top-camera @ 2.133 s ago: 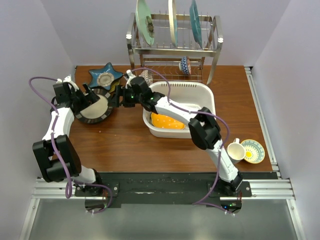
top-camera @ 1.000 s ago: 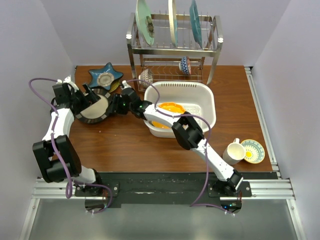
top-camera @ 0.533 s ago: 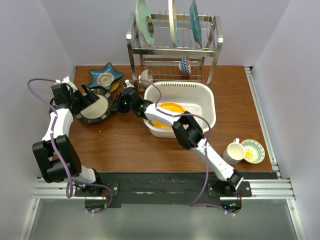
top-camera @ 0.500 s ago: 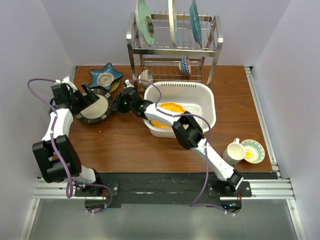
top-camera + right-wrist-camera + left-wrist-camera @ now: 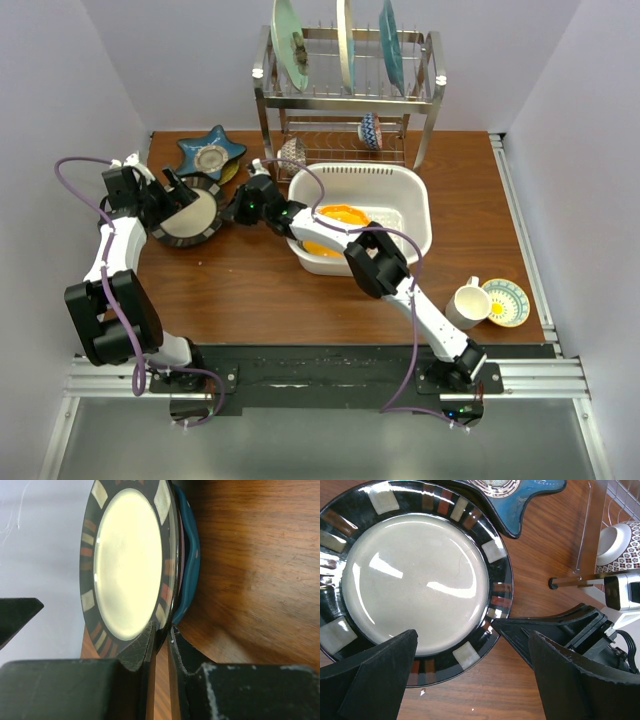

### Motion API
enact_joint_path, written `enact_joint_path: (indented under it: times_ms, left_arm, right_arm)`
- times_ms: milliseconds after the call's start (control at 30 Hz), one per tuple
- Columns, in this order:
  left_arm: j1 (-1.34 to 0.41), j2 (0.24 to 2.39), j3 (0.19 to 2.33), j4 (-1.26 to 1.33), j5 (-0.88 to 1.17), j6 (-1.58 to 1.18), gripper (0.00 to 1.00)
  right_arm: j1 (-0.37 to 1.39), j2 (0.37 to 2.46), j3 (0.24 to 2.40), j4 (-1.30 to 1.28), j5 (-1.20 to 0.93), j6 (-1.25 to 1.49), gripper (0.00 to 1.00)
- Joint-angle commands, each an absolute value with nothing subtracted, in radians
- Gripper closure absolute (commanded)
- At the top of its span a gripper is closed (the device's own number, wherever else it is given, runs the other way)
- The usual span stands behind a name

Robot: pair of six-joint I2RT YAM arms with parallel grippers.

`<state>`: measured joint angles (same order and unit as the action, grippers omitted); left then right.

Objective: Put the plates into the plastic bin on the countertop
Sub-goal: Pick up the plate at the center of the board.

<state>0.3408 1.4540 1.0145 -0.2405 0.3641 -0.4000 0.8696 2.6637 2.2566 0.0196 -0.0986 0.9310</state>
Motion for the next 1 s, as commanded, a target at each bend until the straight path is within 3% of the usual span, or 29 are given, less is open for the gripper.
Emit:
enact_joint_path:
  times_ms: [0, 500, 967]
  left_arm:
    - [0.354, 1.431, 1.022, -0.207, 0.377, -0.385, 0.02]
    - [0.353, 1.558, 1.097, -0.342, 0.198, -0.382, 0.11]
    - [0.354, 1.582, 1.103, -0.327, 0.195, -0.376, 0.18]
  right_arm:
    - [0.85, 2.58, 2.185, 0.121, -0.163, 0.92, 1.0]
    - [0.827, 2.527, 2.255, 0.097, -0.242, 0.927, 1.0]
    - [0.827, 2.589, 2.417, 0.089, -0.345, 0.96, 1.0]
